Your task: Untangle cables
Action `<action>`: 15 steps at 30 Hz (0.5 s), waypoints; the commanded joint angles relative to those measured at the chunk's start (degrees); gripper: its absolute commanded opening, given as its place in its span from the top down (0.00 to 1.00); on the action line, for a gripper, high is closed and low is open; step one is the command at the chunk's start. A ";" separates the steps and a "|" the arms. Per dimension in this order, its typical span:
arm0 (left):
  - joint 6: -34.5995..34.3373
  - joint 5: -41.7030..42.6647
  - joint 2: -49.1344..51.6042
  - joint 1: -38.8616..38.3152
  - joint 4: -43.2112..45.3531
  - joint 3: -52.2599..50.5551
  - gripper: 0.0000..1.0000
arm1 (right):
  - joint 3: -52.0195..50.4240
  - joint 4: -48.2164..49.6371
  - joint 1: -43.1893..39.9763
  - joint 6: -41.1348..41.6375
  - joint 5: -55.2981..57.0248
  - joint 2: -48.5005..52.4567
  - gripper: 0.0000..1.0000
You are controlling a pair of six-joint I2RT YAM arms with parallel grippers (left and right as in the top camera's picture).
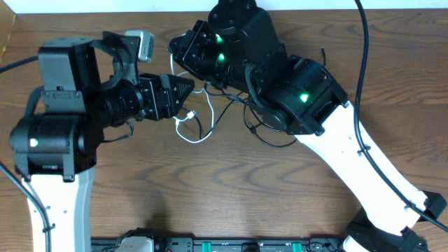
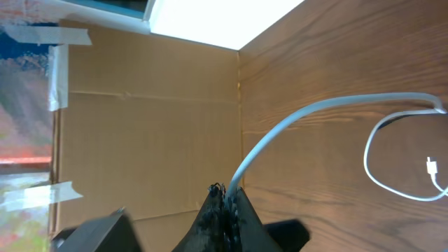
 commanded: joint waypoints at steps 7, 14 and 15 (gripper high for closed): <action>0.35 1.20 1.05 0.02 2.16 -0.11 0.46 | 0.04 0.87 -0.17 2.36 -2.58 -0.02 0.98; 0.33 -0.37 1.05 0.02 2.10 -0.11 0.67 | 0.04 1.40 -1.03 2.34 -2.62 -0.04 0.98; 0.33 -0.92 1.05 0.02 2.10 -0.11 0.69 | 0.04 1.38 -1.03 2.32 -2.60 -0.04 0.98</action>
